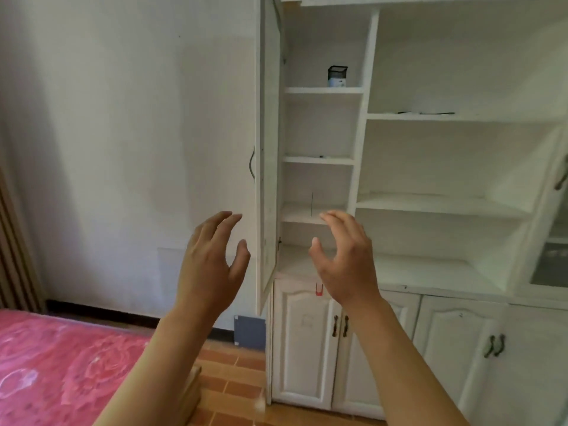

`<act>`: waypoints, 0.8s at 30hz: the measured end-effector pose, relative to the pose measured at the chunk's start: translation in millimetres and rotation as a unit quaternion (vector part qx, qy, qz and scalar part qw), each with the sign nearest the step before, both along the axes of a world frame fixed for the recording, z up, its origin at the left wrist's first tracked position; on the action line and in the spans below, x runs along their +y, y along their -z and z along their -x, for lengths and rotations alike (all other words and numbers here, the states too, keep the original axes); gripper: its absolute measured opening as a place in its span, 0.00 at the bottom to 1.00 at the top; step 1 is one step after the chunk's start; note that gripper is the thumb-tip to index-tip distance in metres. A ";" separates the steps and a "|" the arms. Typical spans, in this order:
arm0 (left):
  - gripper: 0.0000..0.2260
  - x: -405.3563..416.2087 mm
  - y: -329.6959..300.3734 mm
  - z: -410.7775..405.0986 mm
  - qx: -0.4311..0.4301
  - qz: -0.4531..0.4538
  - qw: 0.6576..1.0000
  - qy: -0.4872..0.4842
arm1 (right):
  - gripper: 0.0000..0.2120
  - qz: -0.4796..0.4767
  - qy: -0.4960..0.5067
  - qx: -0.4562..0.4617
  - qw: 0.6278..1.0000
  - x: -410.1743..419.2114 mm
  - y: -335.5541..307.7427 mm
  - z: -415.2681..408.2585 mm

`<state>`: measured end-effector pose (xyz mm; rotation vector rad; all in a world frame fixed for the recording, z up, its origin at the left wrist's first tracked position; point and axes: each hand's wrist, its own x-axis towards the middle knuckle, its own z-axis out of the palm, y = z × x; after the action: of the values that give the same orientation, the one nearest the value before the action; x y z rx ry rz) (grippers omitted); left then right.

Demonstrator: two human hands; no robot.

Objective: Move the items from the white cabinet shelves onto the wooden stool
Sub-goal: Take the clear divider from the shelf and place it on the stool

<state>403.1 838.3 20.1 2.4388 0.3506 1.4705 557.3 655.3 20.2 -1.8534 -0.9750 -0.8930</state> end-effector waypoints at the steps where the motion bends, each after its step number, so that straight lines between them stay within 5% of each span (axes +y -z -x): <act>1: 0.21 7.7 -1.7 -12.0 0.001 0.001 1.000 0.009 | 0.21 0.000 0.009 0.001 1.000 6.0 -1.7 -8.9; 14: 0.23 60.6 7.9 -146.7 0.034 0.001 0.990 0.140 | 0.21 0.008 0.111 0.035 0.993 43.5 2.1 -96.7; 24: 0.22 46.4 23.5 -258.6 0.056 0.026 0.989 0.136 | 0.21 0.019 0.115 0.033 0.993 25.5 12.3 -204.4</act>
<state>661.7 884.7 -3.4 2.4186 0.0717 1.1989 761.7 680.8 7.9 -2.0447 -0.7534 -0.9462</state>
